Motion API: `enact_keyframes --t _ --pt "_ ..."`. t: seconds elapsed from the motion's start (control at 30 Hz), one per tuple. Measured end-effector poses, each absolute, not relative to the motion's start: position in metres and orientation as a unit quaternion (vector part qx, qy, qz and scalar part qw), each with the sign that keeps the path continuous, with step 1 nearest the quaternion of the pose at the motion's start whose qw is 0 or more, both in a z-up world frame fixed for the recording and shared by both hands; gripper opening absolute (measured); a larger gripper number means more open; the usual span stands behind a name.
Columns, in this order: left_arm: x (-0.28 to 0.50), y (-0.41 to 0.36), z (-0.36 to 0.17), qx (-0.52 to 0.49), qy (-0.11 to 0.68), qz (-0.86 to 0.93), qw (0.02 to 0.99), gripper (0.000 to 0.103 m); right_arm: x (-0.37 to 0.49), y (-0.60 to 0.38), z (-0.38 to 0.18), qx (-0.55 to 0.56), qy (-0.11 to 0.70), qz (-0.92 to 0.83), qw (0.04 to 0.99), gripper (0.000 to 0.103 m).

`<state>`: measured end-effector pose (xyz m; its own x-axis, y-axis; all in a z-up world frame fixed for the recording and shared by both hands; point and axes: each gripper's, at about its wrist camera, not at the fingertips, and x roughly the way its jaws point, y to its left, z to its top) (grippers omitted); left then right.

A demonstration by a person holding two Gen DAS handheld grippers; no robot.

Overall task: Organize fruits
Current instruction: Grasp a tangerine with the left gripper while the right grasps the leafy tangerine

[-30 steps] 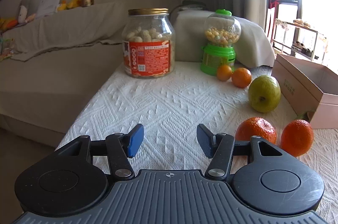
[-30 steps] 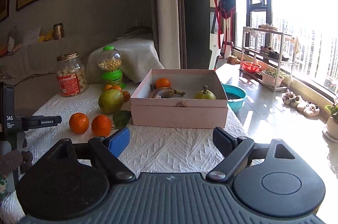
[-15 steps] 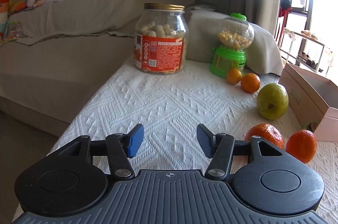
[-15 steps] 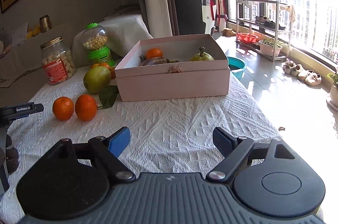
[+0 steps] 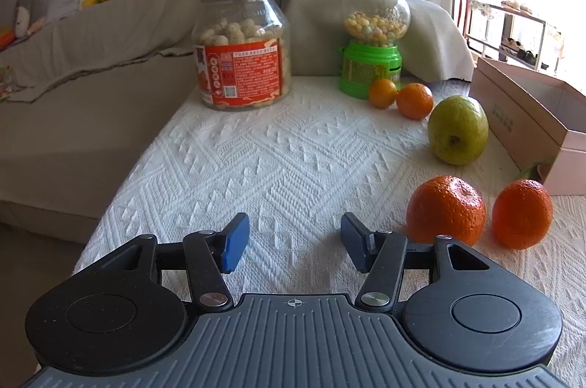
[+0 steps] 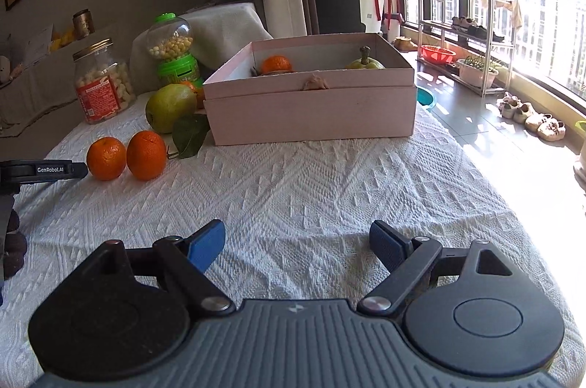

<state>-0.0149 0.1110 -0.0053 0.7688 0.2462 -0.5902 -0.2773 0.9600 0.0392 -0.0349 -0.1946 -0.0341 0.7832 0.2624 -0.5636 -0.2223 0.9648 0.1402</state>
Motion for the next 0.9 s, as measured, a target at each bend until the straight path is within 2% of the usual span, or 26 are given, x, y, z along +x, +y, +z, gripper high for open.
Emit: enact_keyframes --t 0.27,0.37,0.7,0.77,0.8,0.9 --pt "-0.032 0.107 0.003 -0.053 0.301 0.063 0.95 0.06 -0.039 -0.197 -0.029 0.024 0.307 0.145 0.94 0.087" --pt "-0.035 0.091 0.014 -0.04 0.295 0.017 0.955 0.054 -0.035 -0.191 -0.02 0.019 0.306 0.161 0.938 0.087" --pt "-0.008 0.062 0.032 -0.001 0.322 -0.094 0.942 0.056 -0.026 -0.142 0.0 -0.036 0.288 0.245 0.925 0.087" --pt "-0.012 0.066 0.033 0.006 0.323 -0.085 0.943 0.056 -0.018 -0.135 0.005 -0.035 0.287 0.271 0.918 0.085" --pt "-0.016 0.073 0.035 -0.005 0.322 -0.079 0.944 0.056 -0.011 -0.13 0.008 -0.031 0.289 0.276 0.916 0.081" --pt "-0.019 0.099 0.04 -0.069 0.326 -0.074 0.94 0.055 0.012 -0.115 0.01 -0.013 0.294 0.281 0.913 0.077"
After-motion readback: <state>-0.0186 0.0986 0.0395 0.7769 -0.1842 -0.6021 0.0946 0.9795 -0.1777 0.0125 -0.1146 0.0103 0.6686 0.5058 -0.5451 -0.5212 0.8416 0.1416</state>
